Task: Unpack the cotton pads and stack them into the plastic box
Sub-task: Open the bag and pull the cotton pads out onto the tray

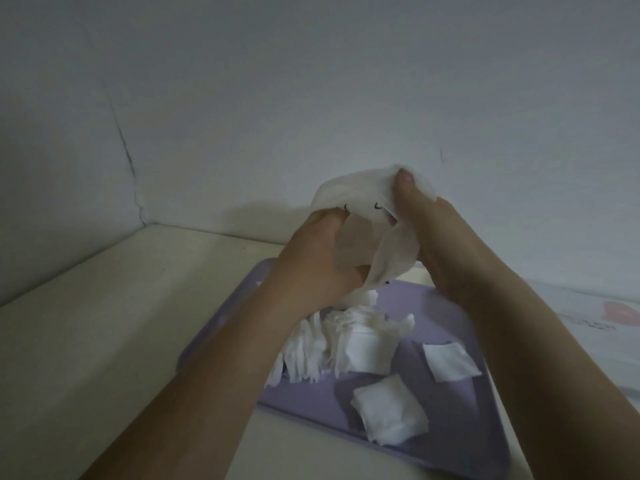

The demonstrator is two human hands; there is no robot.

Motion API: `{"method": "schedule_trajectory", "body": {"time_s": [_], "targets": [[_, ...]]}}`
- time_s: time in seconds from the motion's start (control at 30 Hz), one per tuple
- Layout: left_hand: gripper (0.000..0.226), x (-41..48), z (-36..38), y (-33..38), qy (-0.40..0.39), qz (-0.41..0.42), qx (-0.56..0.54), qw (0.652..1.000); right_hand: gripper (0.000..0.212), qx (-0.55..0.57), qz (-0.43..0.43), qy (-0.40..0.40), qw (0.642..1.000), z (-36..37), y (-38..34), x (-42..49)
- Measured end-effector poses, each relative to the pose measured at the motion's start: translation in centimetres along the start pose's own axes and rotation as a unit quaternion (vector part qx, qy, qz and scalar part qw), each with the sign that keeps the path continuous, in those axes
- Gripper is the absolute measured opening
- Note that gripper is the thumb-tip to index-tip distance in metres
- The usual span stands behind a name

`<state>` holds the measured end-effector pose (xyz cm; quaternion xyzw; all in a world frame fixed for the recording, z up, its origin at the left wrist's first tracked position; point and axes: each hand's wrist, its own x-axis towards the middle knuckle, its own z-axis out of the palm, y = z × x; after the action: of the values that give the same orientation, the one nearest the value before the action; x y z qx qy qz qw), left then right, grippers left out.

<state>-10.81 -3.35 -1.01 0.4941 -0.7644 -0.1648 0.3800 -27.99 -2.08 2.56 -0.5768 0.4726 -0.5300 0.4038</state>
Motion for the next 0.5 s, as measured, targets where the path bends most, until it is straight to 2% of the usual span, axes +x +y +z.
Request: {"method": "schedule_trajectory", "body": {"time_s": [0.1, 0.2, 0.4, 0.5], "targets": [[0.084, -0.2, -0.1, 0.3, -0.001, 0.011, 0.034, 0.999, 0.088, 0.031, 0.017, 0.016, 0.999, -0.2, 0.1, 0.4], [0.086, -0.3, 0.2, 0.4, -0.010, -0.001, 0.029, 1.000, 0.092, 0.027, 0.018, 0.024, 0.999, -0.1, 0.0, 0.5], [0.067, -0.4, 0.4, 0.9, 0.016, -0.026, -0.005, 1.000, 0.055, 0.044, -0.018, -0.001, 0.999, 0.5, -0.1, -0.2], [0.044, -0.3, 0.2, 1.2, 0.059, -0.028, -0.020, 0.998, 0.041, 0.043, -0.050, -0.039, 0.997, 0.6, -0.1, -0.5]]}}
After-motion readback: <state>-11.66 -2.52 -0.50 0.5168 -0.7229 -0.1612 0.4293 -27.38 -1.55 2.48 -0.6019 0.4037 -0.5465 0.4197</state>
